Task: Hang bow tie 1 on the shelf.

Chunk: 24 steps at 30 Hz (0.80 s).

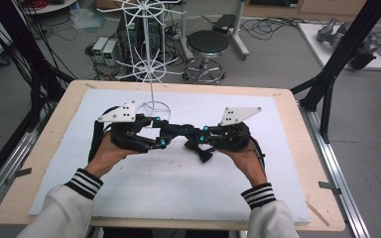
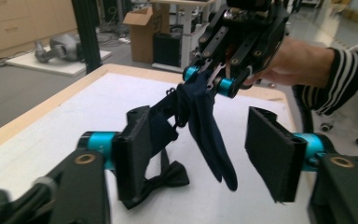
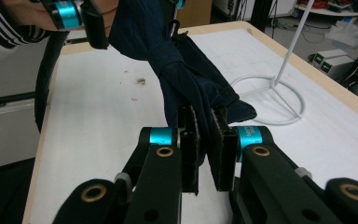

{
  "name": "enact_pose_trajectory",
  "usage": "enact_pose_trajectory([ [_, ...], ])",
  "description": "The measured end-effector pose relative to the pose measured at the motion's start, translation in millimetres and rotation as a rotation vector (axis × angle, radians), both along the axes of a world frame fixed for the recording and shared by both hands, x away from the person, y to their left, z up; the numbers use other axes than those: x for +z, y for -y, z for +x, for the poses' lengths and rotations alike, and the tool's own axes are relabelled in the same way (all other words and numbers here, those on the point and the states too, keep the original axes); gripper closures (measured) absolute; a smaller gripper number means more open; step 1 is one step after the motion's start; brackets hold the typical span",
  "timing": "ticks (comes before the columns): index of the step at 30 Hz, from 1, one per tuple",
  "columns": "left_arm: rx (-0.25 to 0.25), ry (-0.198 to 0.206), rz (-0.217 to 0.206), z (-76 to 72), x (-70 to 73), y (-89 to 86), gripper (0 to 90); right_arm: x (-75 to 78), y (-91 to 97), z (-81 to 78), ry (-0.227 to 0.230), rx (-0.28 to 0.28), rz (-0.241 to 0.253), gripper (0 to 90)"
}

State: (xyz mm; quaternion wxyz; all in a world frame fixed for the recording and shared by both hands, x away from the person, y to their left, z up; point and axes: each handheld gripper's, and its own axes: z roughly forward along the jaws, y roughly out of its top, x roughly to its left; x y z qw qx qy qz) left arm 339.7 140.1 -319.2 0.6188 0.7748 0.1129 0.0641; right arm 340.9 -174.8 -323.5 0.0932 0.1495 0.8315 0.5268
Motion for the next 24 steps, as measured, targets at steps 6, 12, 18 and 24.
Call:
enact_pose_trajectory([
  [6,-0.004,-0.002,0.014,-0.3,-0.2,1.1,56.7,-0.4,-3.0,-0.8,0.005,0.0,-0.006,84.3],
  [12,-0.003,0.005,-0.002,-1.9,1.1,0.9,73.1,0.6,-5.3,-0.9,0.013,0.003,-0.004,84.3],
  [18,0.005,0.0,0.002,-2.7,2.0,-0.2,79.3,0.6,-5.7,-1.1,0.012,0.01,-0.001,84.3],
  [24,0.011,0.006,-0.011,-4.6,3.5,-1.5,80.7,-0.1,-6.0,-1.2,0.022,0.014,0.002,69.3],
])
